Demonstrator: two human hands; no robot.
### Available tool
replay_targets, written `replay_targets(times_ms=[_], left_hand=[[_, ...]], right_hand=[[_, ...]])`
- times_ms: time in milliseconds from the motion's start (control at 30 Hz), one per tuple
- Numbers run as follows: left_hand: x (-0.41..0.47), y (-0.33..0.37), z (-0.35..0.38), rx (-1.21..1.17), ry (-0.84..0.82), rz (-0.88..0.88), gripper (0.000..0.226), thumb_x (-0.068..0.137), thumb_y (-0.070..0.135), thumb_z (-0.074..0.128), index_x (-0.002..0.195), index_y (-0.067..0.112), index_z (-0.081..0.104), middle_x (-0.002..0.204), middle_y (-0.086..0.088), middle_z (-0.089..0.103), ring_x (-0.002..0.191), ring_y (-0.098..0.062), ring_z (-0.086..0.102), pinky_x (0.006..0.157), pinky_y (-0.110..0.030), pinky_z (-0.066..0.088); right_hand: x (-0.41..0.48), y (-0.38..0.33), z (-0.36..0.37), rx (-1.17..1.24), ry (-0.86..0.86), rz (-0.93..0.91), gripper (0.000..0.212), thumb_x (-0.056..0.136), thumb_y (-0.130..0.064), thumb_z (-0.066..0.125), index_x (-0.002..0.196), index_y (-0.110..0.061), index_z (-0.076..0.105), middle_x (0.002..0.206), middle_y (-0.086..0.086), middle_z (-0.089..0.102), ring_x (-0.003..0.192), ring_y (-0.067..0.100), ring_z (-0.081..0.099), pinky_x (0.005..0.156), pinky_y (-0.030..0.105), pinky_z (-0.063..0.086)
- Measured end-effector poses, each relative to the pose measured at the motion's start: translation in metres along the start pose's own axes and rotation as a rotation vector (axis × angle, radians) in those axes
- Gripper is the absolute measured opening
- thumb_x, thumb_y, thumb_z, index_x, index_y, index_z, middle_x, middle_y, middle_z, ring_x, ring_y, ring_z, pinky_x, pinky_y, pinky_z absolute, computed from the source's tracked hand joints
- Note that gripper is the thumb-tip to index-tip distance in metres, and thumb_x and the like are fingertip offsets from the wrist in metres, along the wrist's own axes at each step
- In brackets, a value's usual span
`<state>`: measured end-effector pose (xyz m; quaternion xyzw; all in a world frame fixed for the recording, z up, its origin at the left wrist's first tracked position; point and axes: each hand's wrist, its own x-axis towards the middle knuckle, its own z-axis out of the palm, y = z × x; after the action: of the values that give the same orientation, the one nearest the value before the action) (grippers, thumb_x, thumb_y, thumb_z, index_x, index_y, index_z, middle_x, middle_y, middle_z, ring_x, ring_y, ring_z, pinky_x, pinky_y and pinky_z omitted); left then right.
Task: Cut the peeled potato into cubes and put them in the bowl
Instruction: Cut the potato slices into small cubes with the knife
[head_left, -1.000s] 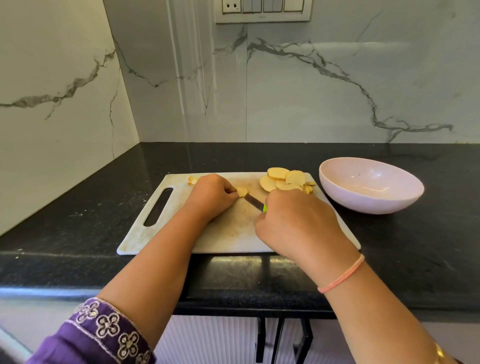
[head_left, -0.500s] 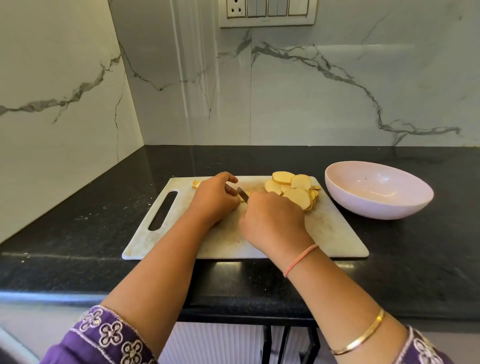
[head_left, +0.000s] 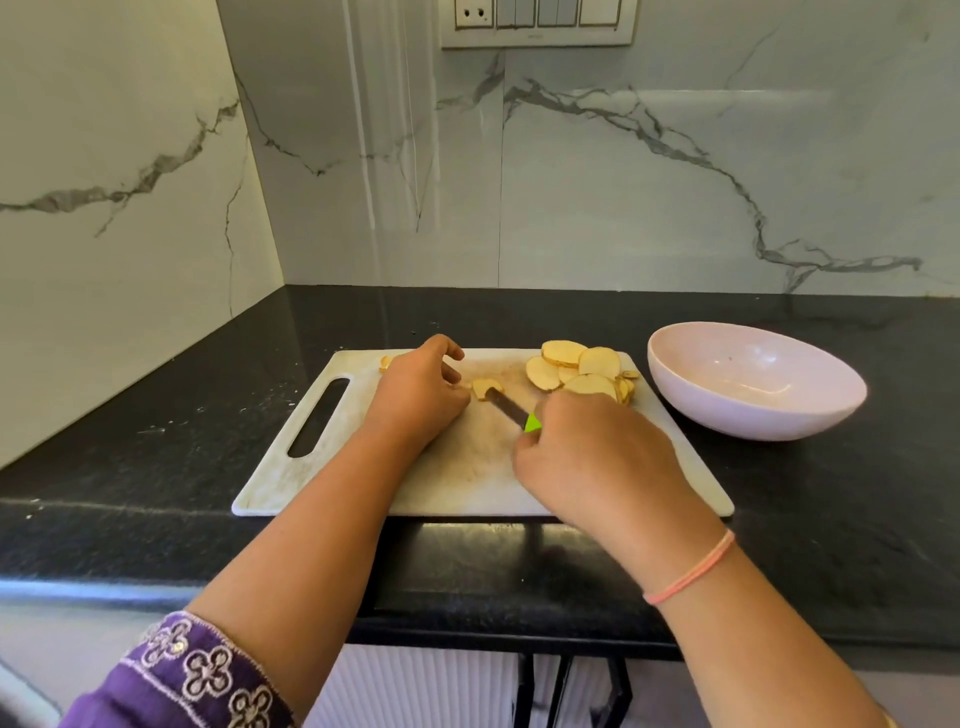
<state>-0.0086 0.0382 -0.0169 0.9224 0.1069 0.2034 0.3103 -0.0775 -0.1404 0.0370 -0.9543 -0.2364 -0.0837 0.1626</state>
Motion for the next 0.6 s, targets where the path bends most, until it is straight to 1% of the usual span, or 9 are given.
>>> replay_targets(times_ms=[67,133,200,300,367,433,500,600], left_hand=[[0.004,-0.001,-0.001,0.006,0.012,-0.01,0.033,0.086,0.014,0.063,0.116,0.024,0.053,0.102,0.006,0.063,0.087,-0.011,0.059,0.071,-0.02,0.045],[0.004,-0.001,-0.001,0.028,0.012,-0.017,0.033,0.087,0.013,0.062,0.117,0.024,0.054,0.106,0.004,0.063,0.09,-0.011,0.059,0.076,-0.023,0.049],[0.003,0.0,0.0,0.079,0.028,-0.006,0.029,0.087,0.016,0.061,0.115,0.024,0.057,0.108,0.005,0.062,0.093,-0.012,0.058,0.081,-0.027,0.051],[0.001,0.003,0.0,0.152,0.063,0.013,0.021,0.086,0.031,0.061,0.106,0.028,0.064,0.101,0.011,0.062,0.092,-0.011,0.057,0.075,-0.029,0.05],[0.004,0.003,0.0,0.19,0.033,0.017,0.019,0.086,0.035,0.061,0.102,0.029,0.068,0.1,0.011,0.064,0.09,-0.01,0.058,0.071,-0.028,0.049],[0.006,0.003,-0.002,0.244,0.022,0.01,0.016,0.088,0.031,0.059,0.097,0.028,0.071,0.098,0.009,0.068,0.087,-0.011,0.06,0.065,-0.026,0.047],[0.007,0.001,-0.004,0.287,0.08,-0.017,0.016,0.089,0.025,0.056,0.094,0.025,0.071,0.098,0.005,0.067,0.085,-0.014,0.06,0.061,-0.027,0.045],[0.006,-0.002,0.0,0.283,0.119,-0.042,0.021,0.09,0.015,0.053,0.099,0.022,0.07,0.105,0.002,0.065,0.09,-0.018,0.06,0.064,-0.029,0.046]], right_hand=[[0.009,0.011,0.004,0.051,0.064,0.013,0.031,0.093,-0.03,0.043,0.065,-0.02,0.036,0.062,-0.002,0.041,0.06,0.018,0.043,0.047,0.026,0.025],[0.02,0.024,0.014,0.142,0.082,0.043,0.034,0.092,-0.027,0.044,0.06,-0.019,0.034,0.057,-0.002,0.038,0.056,0.018,0.039,0.047,0.027,0.022],[0.029,0.035,0.026,0.267,0.088,0.082,0.033,0.089,-0.024,0.046,0.059,-0.016,0.036,0.053,-0.001,0.037,0.052,0.018,0.037,0.048,0.027,0.023],[0.036,0.046,0.038,0.446,0.098,0.149,0.034,0.088,-0.019,0.047,0.056,-0.016,0.034,0.05,0.0,0.033,0.05,0.019,0.033,0.05,0.026,0.025],[0.041,0.049,0.04,0.574,0.105,0.174,0.033,0.086,-0.017,0.047,0.056,-0.016,0.034,0.053,0.005,0.031,0.053,0.021,0.032,0.052,0.029,0.029],[0.043,0.05,0.039,0.653,0.104,0.184,0.031,0.086,-0.017,0.046,0.057,-0.017,0.035,0.058,0.01,0.032,0.055,0.021,0.032,0.053,0.032,0.03],[0.043,0.051,0.04,0.702,0.097,0.195,0.032,0.086,-0.017,0.046,0.056,-0.017,0.035,0.059,0.01,0.034,0.055,0.021,0.031,0.053,0.033,0.029],[0.041,0.056,0.043,0.766,0.095,0.216,0.033,0.087,-0.016,0.046,0.057,-0.017,0.034,0.061,0.01,0.033,0.054,0.02,0.029,0.053,0.033,0.027]])
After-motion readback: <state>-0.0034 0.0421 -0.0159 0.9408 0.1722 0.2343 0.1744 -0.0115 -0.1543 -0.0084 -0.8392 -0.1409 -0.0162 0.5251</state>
